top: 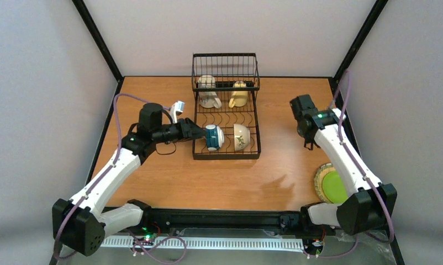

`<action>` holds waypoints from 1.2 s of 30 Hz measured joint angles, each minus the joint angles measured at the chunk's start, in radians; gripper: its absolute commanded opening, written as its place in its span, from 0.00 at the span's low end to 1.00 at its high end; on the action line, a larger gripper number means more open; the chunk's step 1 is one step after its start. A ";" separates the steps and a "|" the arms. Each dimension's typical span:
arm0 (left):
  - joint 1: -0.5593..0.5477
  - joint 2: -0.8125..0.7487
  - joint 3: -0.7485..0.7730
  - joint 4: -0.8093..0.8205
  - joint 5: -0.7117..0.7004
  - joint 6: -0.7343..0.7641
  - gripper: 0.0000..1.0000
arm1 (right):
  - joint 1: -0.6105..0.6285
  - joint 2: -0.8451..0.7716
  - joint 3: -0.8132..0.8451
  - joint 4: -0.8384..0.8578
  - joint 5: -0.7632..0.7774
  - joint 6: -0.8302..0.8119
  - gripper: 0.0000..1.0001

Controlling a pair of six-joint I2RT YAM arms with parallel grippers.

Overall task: Load the mixed dishes into the dish rack
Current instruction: Move the plate to the center of the board.

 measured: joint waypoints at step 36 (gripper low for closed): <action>-0.150 0.054 0.148 -0.249 0.150 0.248 0.97 | -0.922 -0.140 -0.380 0.225 -0.248 0.124 0.86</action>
